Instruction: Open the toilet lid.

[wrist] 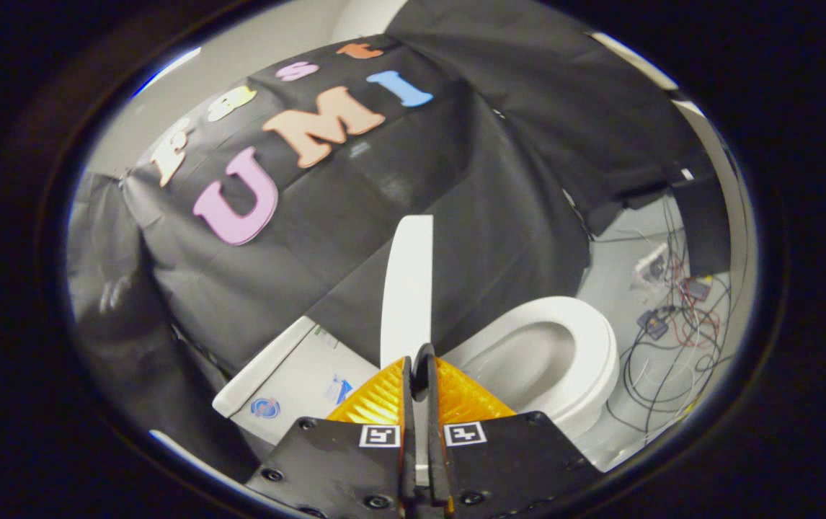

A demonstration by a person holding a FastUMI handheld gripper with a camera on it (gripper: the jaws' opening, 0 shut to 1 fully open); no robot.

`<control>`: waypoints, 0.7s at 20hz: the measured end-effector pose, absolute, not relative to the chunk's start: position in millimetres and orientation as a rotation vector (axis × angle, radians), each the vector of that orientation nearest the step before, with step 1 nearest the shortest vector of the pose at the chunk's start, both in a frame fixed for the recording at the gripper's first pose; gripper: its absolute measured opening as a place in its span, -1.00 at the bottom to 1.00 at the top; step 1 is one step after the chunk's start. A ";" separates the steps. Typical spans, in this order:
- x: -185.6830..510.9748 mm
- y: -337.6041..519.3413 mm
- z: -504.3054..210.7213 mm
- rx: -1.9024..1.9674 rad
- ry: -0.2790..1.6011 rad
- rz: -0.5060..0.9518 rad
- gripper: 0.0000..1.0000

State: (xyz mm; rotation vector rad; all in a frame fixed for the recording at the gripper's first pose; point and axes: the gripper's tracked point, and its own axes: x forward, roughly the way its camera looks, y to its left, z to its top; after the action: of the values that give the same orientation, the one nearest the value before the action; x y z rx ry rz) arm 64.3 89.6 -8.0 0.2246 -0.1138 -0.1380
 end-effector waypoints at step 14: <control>103.2 255.6 -8.9 -0.276 -0.017 0.189 -0.70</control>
State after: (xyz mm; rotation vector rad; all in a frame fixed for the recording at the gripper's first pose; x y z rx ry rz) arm 103.2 255.6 -8.9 -0.2764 -0.0174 0.1888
